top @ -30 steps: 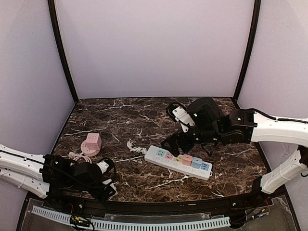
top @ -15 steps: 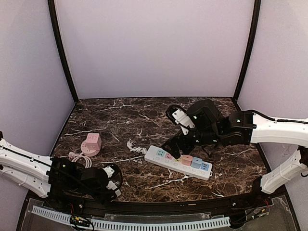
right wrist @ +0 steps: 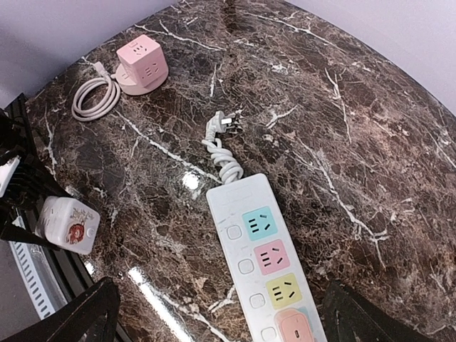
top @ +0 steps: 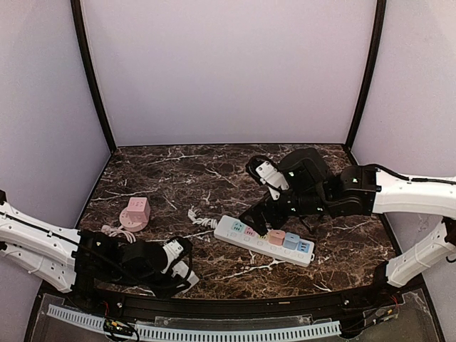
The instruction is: Insert the plug
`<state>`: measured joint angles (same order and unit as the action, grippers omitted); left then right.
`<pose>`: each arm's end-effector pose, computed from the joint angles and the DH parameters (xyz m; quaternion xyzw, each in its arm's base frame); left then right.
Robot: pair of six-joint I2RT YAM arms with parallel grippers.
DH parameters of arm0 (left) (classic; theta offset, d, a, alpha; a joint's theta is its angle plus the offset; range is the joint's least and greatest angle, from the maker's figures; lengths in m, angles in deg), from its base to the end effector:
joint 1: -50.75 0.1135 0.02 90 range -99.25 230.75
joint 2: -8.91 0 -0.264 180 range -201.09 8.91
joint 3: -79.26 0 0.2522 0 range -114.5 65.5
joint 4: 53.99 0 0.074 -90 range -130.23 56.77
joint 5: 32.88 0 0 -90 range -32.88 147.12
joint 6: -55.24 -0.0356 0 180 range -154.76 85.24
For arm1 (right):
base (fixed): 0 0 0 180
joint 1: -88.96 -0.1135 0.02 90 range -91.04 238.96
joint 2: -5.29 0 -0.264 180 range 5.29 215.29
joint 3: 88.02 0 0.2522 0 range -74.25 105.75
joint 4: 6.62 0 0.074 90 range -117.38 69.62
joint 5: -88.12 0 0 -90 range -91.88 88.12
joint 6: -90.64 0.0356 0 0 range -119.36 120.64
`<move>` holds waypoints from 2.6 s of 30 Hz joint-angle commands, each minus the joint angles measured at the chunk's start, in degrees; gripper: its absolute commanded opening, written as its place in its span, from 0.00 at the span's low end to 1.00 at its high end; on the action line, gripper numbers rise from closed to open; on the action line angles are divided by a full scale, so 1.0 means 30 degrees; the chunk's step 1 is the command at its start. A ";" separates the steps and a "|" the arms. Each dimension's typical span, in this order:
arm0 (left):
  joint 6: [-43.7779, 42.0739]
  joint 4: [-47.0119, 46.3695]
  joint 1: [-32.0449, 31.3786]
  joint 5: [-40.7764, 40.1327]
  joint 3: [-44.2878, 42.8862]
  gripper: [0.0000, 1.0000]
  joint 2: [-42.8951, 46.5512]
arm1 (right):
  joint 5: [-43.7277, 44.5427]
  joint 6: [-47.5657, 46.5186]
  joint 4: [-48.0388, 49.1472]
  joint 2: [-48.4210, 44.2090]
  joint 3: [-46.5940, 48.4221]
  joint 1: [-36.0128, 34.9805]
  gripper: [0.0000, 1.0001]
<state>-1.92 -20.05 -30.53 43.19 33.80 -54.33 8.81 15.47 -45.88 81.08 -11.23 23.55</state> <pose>0.0401 -0.2048 0.1870 0.3484 0.8715 -0.2108 0.2731 0.1279 0.2636 0.3063 -0.3460 0.8274 0.2158 0.3862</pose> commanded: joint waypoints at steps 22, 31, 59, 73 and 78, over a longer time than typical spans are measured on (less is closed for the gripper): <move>-0.4785 -0.7556 0.6735 1.5005 -0.2113 0.36 0.0712 | -0.8066 -2.0508 1.0687 -0.3125 -0.7517 -0.0159 0.99; -0.4202 -0.9794 0.6906 1.8699 -0.2375 0.34 -0.0158 | -1.2414 -2.4442 0.7521 -0.3654 -0.5887 -0.0140 0.97; -0.2941 -1.4155 0.6904 2.0794 -0.3684 0.32 -0.3640 | -1.6221 -2.6385 0.4239 0.0602 -0.2114 -0.0229 0.83; -0.2802 -1.4639 0.6905 2.1093 -0.4091 0.33 -0.4373 | -1.6958 -2.6550 0.3543 0.0973 -0.1505 -0.0233 0.69; -0.2791 -1.4652 0.6928 2.1067 -0.4222 0.33 -0.4625 | -1.7094 -2.6394 0.3256 0.1118 -0.1325 -0.0258 0.63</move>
<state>-10.27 -61.44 -10.14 105.39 23.20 -68.04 -39.80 -63.94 -34.45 83.94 -16.83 23.25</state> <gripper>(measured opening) 0.553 0.652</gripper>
